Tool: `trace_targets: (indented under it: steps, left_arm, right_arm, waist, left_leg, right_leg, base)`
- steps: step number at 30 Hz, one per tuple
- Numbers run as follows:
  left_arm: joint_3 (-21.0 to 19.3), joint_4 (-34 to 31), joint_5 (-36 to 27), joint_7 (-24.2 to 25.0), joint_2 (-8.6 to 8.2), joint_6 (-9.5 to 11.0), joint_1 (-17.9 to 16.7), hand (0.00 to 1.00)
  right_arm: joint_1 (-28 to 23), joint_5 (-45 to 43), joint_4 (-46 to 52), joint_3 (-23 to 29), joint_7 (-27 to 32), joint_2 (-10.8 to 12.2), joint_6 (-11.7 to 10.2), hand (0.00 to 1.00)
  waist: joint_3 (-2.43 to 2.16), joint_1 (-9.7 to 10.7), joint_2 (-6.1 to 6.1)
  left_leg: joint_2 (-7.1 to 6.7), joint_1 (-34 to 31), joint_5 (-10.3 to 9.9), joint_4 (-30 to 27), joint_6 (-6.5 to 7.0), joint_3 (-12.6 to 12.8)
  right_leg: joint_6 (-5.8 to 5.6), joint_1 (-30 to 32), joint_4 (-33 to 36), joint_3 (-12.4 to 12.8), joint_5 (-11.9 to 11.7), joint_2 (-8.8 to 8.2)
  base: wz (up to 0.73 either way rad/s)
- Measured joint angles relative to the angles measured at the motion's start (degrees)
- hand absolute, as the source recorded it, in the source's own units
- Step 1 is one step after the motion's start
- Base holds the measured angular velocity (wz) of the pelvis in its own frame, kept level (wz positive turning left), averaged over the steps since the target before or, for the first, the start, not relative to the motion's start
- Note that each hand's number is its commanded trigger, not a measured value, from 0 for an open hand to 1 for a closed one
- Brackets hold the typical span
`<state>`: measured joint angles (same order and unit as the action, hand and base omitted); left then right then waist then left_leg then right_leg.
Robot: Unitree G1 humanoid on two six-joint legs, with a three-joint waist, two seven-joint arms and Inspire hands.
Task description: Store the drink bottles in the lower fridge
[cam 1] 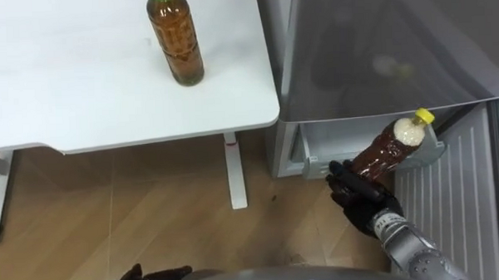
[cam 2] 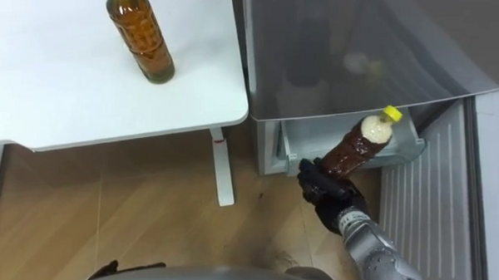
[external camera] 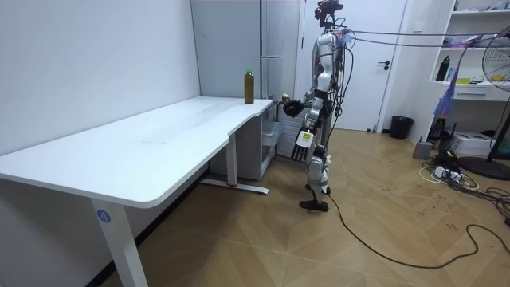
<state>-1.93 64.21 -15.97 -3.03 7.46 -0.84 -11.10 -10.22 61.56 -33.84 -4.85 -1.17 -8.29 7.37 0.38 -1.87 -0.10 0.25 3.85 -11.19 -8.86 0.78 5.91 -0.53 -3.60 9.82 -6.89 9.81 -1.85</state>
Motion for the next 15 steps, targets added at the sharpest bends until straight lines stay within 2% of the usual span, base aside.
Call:
trace_targets:
  steps: [5, 8, 10, 15]
  left_arm:
    - [-0.12, -0.02, 0.36, -0.14, -0.01, -0.01, -0.83, 0.00]
    - [-0.24, -0.02, 0.36, 0.00, 0.00, 0.00, -1.68, 0.00]
    - [-0.22, -0.02, 0.33, 0.10, 0.00, -0.01, -2.70, 0.00]
    - [-0.20, -0.02, 0.37, 0.22, 0.00, -0.25, -4.28, 0.00]
  right_arm:
    - [0.15, 6.60, -1.31, 1.65, 0.03, 0.12, -0.45, 1.00]
    - [0.14, 10.17, -2.31, 1.76, 0.06, 0.07, -1.80, 1.00]
    - [0.14, 12.50, -3.64, 1.97, 0.06, 0.05, -2.68, 1.00]
    - [0.15, 17.43, -3.81, 2.22, 0.21, 0.05, -3.08, 1.00]
  waist:
    - [0.10, -0.05, 0.23]
    - [0.24, -0.17, 0.48]
    - [0.39, -0.16, 0.24]
    - [0.40, -0.23, 0.24]
  left_leg:
    - [0.02, 0.24, -0.01, -0.23, 0.00, -0.32]
    - [0.05, 0.45, -0.01, -0.31, -0.02, -0.59]
    - [0.02, 0.87, -0.08, -0.43, -0.08, -0.85]
    - [-0.05, 0.71, -0.08, -0.68, -0.08, -1.23]
  right_leg:
    - [0.00, -0.49, 0.05, -1.16, 0.00, -0.11]
    - [0.01, -0.80, 0.07, -1.49, 0.00, -0.10]
    - [0.01, -1.38, -0.11, -1.68, 0.00, -0.10]
    - [0.01, -1.45, -0.38, -1.97, 0.05, -0.13]
  base:
    - [0.03]
    - [0.02]
    - [0.04]
    - [0.03]
